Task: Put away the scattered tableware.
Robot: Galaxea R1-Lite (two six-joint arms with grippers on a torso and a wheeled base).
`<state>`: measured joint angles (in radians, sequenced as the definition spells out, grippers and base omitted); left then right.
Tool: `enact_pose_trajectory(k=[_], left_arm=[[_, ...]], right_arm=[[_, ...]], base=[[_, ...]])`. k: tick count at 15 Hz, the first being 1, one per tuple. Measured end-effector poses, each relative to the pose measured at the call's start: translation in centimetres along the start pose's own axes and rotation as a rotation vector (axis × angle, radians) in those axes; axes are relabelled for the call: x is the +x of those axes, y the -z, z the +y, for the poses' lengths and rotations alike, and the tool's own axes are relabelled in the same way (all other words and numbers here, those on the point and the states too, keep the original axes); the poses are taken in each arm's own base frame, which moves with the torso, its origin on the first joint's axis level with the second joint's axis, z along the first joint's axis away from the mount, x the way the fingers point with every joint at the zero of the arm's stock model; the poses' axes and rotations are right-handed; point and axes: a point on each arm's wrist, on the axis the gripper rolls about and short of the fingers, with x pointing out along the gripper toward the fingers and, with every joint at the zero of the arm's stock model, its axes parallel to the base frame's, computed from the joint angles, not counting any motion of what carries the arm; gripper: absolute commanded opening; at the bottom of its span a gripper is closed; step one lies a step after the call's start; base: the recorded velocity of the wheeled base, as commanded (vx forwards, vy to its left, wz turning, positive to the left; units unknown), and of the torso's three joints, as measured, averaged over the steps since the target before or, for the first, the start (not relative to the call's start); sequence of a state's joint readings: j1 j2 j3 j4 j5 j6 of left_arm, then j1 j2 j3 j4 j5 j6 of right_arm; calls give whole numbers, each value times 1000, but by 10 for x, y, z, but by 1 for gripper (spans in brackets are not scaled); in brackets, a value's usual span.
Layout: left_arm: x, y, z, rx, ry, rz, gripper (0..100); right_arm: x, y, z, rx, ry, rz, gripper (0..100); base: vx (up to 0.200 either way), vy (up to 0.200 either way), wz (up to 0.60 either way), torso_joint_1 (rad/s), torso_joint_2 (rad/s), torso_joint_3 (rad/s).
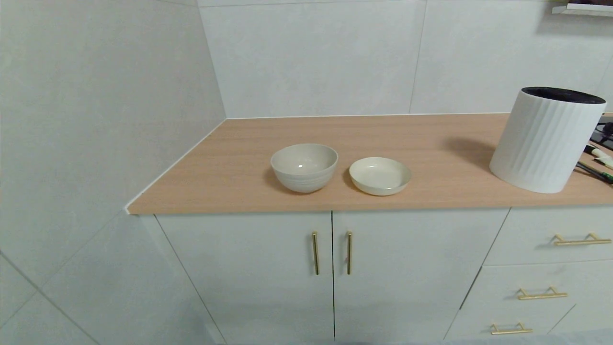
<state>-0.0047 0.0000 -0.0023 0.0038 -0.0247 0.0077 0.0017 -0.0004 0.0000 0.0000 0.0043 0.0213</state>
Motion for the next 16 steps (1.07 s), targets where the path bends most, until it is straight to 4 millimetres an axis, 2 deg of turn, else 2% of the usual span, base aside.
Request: enact_pose_trajectory(k=[7,13,16], left_arm=[[0,0,0,0,0,0,100],[0,0,0,0,0,0,100],[0,0,0,0,0,-1,100]], right_arm=[[0,0,0,-1,1,0,100],[0,0,0,-2,1,0,100],[0,0,0,-1,1,0,100]], base=[[0,0,0,-173,473,294],[0,0,0,-112,430,308],[0,0,0,-38,126,71]])
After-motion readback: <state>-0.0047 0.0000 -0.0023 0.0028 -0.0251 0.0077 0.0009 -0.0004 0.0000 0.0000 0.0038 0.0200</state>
